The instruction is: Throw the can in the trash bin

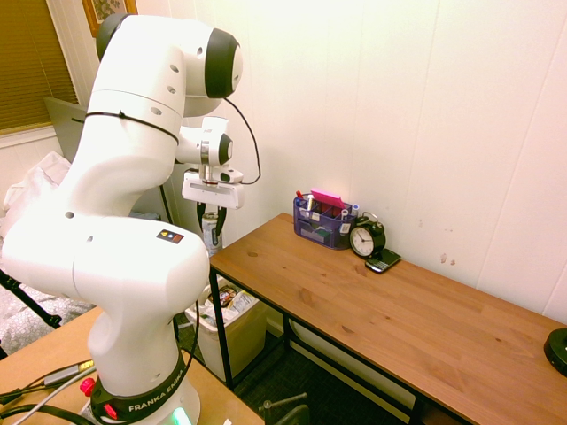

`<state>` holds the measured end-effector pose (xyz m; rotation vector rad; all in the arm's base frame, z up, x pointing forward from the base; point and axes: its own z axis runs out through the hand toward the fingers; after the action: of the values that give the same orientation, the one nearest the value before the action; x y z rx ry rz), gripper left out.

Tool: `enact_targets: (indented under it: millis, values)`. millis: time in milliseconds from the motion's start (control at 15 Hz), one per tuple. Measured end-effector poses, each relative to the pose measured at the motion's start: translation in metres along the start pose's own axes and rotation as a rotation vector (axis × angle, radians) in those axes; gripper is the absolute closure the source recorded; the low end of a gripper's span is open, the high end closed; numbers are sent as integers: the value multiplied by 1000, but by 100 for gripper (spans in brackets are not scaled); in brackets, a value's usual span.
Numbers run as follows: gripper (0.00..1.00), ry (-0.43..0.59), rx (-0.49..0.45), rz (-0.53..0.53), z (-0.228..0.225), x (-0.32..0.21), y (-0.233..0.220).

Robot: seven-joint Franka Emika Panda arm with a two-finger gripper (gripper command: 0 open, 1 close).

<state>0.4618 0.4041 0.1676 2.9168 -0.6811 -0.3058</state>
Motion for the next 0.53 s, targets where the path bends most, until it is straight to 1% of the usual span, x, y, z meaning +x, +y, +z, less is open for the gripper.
enact_targets:
  millis: [133,200,333,533]
  values:
    - [100,9,0,-40,2,-25,-14]
    - [0,15,4,-50,1,-34,-20]
    - [0,31,13,-50,-1,-36,-24]
    - [0,46,28,-31,-5,-22,-27]
